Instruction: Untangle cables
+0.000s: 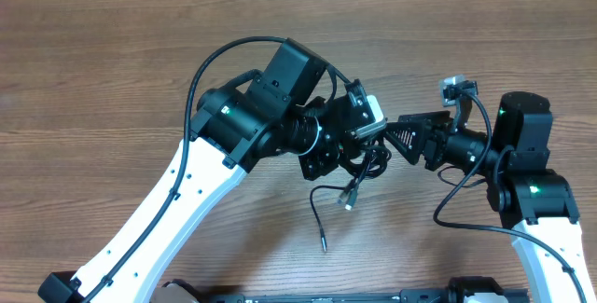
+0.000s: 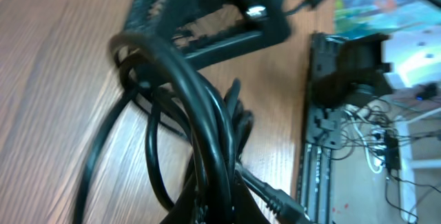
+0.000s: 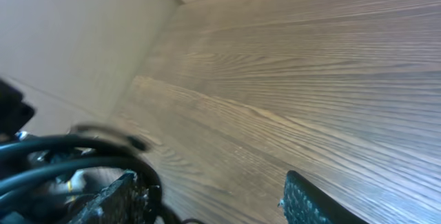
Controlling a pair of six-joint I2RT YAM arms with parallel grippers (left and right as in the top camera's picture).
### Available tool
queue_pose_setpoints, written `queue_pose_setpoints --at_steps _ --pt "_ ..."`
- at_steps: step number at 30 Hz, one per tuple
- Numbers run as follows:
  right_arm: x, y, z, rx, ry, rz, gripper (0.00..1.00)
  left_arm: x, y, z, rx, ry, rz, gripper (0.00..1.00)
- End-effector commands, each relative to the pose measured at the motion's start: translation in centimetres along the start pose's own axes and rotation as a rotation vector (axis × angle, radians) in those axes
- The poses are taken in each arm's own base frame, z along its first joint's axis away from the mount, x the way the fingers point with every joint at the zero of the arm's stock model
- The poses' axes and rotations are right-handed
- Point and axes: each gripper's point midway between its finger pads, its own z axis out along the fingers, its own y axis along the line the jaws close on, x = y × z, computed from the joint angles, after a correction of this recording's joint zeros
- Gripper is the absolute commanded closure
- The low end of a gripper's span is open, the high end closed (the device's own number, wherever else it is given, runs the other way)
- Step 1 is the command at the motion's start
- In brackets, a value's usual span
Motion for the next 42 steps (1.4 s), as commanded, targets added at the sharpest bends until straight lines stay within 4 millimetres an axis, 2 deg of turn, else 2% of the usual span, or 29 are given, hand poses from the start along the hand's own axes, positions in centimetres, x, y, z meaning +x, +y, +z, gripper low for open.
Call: queue_pose_setpoints --at_steps 1,3,12,14,20,23,29,36,42 --pt "-0.4 -1.2 -0.1 0.071 -0.021 -0.006 0.43 -1.8 -2.9 -0.8 0.142 -0.094 0.102 0.96" --pt "-0.4 -1.2 -0.1 0.07 -0.019 -0.004 0.46 -1.8 -2.9 -0.8 0.14 -0.095 0.104 0.96" --pt "0.5 -1.3 -0.1 0.074 0.012 0.027 0.47 -1.8 -2.2 -0.8 0.103 -0.089 0.11 0.96" --pt "0.6 -1.3 -0.1 0.074 0.014 0.029 0.47 -1.3 -1.0 -0.6 0.033 -0.052 0.085 0.96" --pt "0.9 -1.4 -0.2 0.077 0.026 0.043 0.45 1.1 4.5 -1.4 -0.295 0.06 -0.19 0.96" --pt "0.9 -1.4 -0.2 0.076 0.026 0.043 0.44 1.5 5.4 -1.7 -0.355 0.07 -0.235 0.96" --pt "1.0 -0.9 -0.1 0.049 0.033 0.045 0.44 1.3 5.2 -1.6 -0.342 0.067 -0.229 0.96" --pt "0.9 -0.5 -0.1 0.028 0.029 0.037 0.44 -0.8 0.4 -0.6 -0.044 -0.02 0.015 0.96" --pt "0.8 0.4 -0.1 -0.023 0.031 0.021 0.44 -1.3 -0.6 -0.6 0.012 -0.047 0.066 0.96"
